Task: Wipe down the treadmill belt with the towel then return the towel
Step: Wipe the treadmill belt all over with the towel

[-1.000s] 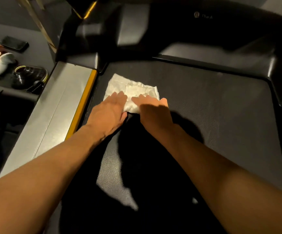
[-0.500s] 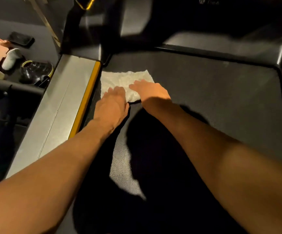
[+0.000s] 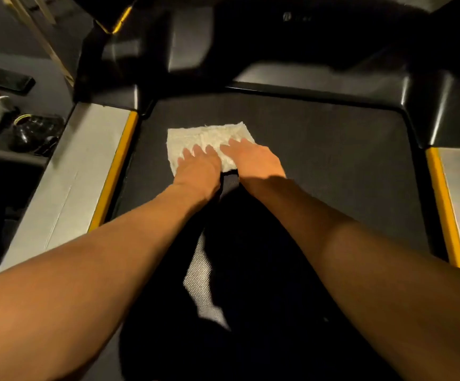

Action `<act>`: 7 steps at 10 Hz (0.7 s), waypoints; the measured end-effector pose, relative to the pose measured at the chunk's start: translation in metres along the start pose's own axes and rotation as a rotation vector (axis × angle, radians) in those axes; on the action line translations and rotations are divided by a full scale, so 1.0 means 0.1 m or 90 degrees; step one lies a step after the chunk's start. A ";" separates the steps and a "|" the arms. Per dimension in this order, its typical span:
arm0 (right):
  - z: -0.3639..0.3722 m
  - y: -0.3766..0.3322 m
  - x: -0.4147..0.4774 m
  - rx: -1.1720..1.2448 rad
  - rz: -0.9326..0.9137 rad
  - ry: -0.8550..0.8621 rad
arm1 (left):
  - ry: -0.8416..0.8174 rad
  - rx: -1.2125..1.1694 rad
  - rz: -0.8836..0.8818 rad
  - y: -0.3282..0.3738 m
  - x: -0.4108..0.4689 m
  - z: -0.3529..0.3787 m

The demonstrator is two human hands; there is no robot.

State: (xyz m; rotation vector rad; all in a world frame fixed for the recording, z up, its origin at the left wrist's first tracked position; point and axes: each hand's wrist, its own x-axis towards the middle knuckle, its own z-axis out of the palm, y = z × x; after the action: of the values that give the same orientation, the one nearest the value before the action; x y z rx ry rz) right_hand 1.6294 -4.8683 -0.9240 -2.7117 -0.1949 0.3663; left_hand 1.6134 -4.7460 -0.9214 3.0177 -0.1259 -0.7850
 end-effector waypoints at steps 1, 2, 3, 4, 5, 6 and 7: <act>-0.01 0.30 -0.17 -0.039 0.086 -0.034 | 0.006 -0.007 0.032 0.31 -0.04 0.07; 0.16 0.64 -0.35 -0.106 -0.036 -0.008 | 0.059 -0.056 0.083 0.46 -0.21 0.22; 0.04 0.73 -0.33 -0.142 -0.057 -0.011 | 0.037 0.023 0.110 0.53 -0.07 0.17; -0.12 0.72 -0.22 -0.061 0.018 0.054 | 0.014 0.054 0.131 0.55 0.16 0.00; -0.06 0.80 -0.38 -0.013 0.025 0.068 | 0.017 0.078 0.140 0.71 0.15 0.02; 0.06 0.93 -0.70 -0.082 0.017 0.054 | 0.034 0.110 0.181 0.80 -0.07 0.22; 0.01 1.07 -0.75 -0.064 0.012 0.050 | 0.043 0.080 0.193 0.86 -0.03 0.20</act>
State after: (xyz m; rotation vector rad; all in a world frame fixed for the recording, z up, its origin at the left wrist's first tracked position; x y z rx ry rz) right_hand 1.5669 -4.9796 -0.9506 -2.8236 -0.1699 0.2609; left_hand 1.5946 -4.8318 -0.9335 3.0264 -0.6361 -0.6693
